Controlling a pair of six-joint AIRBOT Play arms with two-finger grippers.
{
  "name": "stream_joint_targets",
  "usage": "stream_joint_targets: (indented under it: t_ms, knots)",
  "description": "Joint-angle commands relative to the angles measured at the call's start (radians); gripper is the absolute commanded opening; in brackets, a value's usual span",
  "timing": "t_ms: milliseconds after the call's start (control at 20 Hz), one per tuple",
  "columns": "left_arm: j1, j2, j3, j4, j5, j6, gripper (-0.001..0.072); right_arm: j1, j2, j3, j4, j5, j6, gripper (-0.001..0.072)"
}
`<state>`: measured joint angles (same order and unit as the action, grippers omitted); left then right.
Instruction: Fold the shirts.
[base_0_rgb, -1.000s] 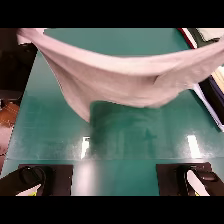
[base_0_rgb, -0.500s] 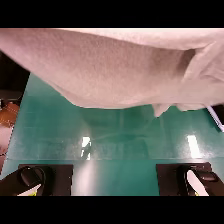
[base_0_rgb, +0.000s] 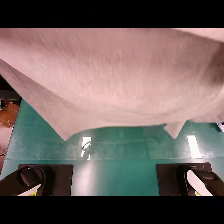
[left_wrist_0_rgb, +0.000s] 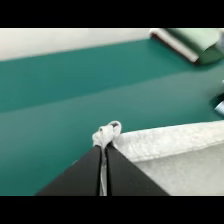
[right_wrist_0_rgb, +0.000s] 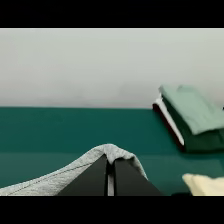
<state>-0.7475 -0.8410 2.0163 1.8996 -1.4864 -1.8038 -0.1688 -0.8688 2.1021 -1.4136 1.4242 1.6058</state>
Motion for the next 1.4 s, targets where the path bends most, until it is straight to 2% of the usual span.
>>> stream_joint_targets:
  t_ms: [0,100,200,350,450,550,700,800,900,1100,1350]
  knots:
    - [0.0,-0.004,-0.158,0.156,-0.071,0.005,0.0024,0.0,-0.137,-0.035,0.009,0.226,0.055,0.0013]
    - [0.0,-0.004,-0.286,0.241,-0.062,0.001,0.0024,0.001,-0.225,-0.128,0.011,0.334,0.062,0.0013]
    - [0.0,-0.004,-0.41,0.286,-0.031,-0.016,0.0024,0.001,-0.317,-0.207,0.053,0.352,0.057,0.0013]
    - [0.042,-0.004,-0.584,0.289,0.114,-0.121,0.0024,0.001,-0.427,-0.298,0.125,0.24,0.032,0.0013]
    - [0.143,-0.005,-0.675,0.273,0.222,-0.19,0.0024,0.002,-0.479,-0.351,0.167,0.146,0.0,0.0013]
    - [0.269,-0.005,-0.737,0.208,0.368,-0.206,0.0024,0.019,-0.513,-0.395,0.163,0.028,-0.026,0.0013]
    - [0.442,-0.029,-0.779,0.077,0.546,-0.202,0.0024,0.04,-0.549,-0.437,0.162,-0.156,-0.04,0.0013]
    - [0.508,-0.084,-0.779,0.029,0.605,-0.143,0.0024,0.056,-0.568,-0.453,0.163,-0.256,-0.059,0.0013]
    - [0.54,-0.159,-0.779,0.011,0.682,-0.085,0.0024,0.077,-0.59,-0.457,0.161,-0.337,-0.071,0.0013]
    - [0.591,-0.334,-0.779,-0.005,0.763,-0.082,0.0025,0.128,-0.649,-0.457,0.155,-0.483,-0.075,0.0013]
    - [0.641,-0.48,-0.778,-0.031,0.907,-0.081,0.0025,0.173,-0.749,-0.457,0.154,-0.592,-0.117,0.0013]
